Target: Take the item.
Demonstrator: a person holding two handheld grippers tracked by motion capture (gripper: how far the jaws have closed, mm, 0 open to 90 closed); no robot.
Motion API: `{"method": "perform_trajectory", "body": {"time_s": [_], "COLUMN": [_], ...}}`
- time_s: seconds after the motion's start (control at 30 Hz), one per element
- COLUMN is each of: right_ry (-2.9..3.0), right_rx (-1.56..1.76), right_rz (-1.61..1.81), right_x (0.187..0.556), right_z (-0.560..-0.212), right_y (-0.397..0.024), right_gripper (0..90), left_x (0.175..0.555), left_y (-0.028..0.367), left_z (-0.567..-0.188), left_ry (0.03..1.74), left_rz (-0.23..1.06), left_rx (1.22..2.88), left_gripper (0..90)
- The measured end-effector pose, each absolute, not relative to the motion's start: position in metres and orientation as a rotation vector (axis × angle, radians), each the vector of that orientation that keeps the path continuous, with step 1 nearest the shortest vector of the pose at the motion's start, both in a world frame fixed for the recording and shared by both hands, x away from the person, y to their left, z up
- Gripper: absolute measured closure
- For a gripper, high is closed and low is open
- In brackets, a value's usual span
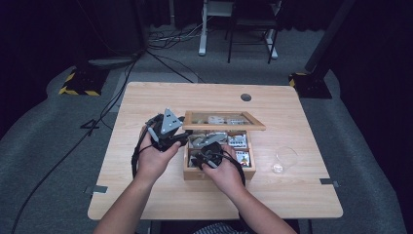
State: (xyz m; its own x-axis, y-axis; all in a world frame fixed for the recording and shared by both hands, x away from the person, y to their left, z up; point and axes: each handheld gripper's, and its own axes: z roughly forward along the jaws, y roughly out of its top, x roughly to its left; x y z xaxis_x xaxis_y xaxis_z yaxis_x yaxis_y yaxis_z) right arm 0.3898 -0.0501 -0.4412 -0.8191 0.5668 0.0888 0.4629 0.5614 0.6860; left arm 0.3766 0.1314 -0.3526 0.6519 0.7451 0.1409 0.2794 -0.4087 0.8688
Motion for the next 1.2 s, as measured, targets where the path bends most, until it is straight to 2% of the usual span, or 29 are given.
{"method": "perform_trajectory", "body": {"time_s": [0.13,0.17,0.27,1.2], "right_ry": [2.643,2.636,2.626,2.468], "right_rx": [0.86,0.847,0.843,0.79], "right_rz": [1.111,1.121,1.136,1.335], "right_x": [0.388,0.387,0.386,0.372], "right_z": [-0.439,-0.437,-0.433,-0.402], "right_y": [-0.052,-0.053,-0.055,-0.069], "right_gripper": [82.7,87.7,89.8,90.0], "left_x": [0.377,0.377,0.377,0.378], "left_y": [0.131,0.131,0.132,0.132], "left_z": [-0.353,-0.353,-0.353,-0.353], "left_ry": [0.8,0.8,0.798,0.795], "left_rz": [0.658,0.657,0.658,0.659], "left_rx": [1.978,1.978,1.981,1.978], "left_gripper": [53.8,53.7,53.6,53.6]}}
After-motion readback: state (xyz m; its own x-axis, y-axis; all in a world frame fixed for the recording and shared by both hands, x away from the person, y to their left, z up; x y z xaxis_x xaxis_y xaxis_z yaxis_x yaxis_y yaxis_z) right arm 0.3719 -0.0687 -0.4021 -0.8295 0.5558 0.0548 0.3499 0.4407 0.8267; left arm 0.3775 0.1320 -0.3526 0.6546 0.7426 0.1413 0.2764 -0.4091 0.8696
